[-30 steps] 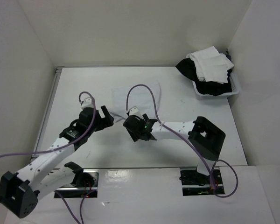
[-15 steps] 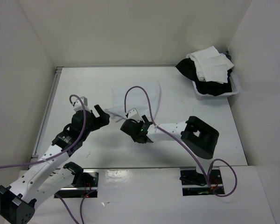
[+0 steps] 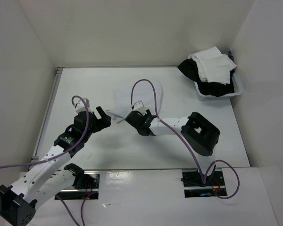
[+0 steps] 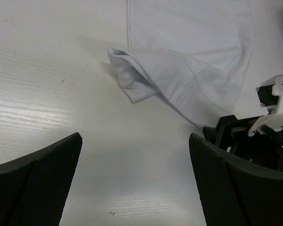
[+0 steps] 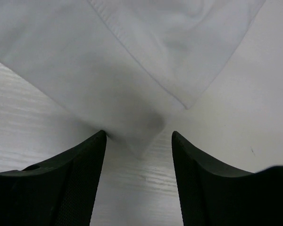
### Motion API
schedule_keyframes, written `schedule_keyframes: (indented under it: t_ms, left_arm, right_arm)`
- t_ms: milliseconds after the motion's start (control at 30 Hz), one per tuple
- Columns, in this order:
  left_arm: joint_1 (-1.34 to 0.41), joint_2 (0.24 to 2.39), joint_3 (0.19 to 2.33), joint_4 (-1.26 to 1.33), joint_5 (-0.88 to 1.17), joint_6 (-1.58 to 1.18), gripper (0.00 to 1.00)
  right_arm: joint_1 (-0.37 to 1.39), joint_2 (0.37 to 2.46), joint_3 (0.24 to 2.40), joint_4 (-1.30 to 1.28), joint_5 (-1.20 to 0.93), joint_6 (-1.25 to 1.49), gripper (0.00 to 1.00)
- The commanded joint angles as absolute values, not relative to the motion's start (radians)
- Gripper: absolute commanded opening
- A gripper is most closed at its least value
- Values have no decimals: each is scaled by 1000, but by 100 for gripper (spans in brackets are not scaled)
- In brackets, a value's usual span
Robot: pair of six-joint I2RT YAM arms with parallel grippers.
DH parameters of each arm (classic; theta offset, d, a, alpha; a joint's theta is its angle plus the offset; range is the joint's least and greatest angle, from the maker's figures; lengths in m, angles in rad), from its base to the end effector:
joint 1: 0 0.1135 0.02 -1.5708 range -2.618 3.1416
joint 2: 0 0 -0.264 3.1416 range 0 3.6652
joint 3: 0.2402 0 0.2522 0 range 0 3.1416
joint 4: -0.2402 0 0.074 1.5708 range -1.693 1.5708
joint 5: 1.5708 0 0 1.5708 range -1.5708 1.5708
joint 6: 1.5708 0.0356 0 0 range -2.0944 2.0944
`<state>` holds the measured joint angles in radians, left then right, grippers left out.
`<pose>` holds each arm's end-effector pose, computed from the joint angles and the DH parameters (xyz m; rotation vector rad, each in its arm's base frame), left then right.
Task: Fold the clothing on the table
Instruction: Flatten the skirt out
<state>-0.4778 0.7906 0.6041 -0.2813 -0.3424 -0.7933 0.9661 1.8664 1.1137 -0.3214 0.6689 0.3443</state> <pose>0.1672 -0.0731 0.2662 -0.5317 1.9692 -0.4585 0.2258 0.2880 0.1528 -0.5196 2.2912 -0.2833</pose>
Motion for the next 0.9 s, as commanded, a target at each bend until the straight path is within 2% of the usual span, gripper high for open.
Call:
schedule_keyframes:
  t_ms: [0, 267, 400, 500, 600, 867]
  left_arm:
    - [-479, 788, 598, -241, -357, -799, 100]
    - [-479, 798, 588, -232, -357, -790, 100]
    - [-479, 798, 578, -232, -367, -790, 100]
    - [-479, 798, 578, -222, -367, -790, 100]
    - [-479, 798, 578, -222, -367, -781, 100]
    - [-479, 767, 578, -242, -367, -781, 100]
  right_arm:
    - [950, 1884, 1175, -261, 698, 324, 61]
    - [920, 1922, 1195, -252, 647, 304, 46]
    - [902, 1933, 1195, -241, 611, 293, 32]
    - [902, 1942, 1195, -232, 584, 284, 14]
    - [902, 1942, 1195, -241, 575, 284, 2]
    - [902, 1688, 1123, -271, 555, 304, 0]
